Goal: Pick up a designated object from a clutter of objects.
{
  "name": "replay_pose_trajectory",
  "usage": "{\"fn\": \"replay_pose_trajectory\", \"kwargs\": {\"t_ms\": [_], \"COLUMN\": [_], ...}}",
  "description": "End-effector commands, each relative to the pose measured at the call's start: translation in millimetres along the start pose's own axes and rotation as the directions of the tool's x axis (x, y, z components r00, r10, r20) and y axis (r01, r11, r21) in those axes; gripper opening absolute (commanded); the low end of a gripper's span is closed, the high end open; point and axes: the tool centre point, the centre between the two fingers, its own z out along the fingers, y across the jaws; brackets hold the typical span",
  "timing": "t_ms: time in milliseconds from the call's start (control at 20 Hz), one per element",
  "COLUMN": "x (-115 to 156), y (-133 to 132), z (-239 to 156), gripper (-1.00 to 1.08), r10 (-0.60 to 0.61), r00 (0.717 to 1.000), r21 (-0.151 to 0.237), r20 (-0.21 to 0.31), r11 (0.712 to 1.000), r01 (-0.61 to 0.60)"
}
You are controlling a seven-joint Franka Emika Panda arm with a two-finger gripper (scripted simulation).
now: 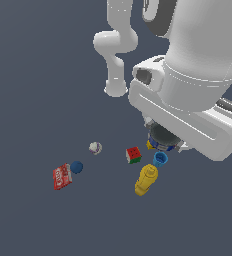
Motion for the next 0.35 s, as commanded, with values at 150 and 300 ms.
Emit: {"fn": "replay_pose_trajectory", "kwargs": {"t_ms": [150, 300], "x": [1.4, 1.6], "y": [-4.7, -5.3], "z": [-7.0, -7.8], "gripper": [-1.0, -1.0], "r10": [0.0, 0.0], "r00": [1.0, 1.0], "r21": [0.001, 0.001], "r20": [0.0, 0.0], "r11": [1.0, 1.0], "r01": [0.0, 0.0]}}
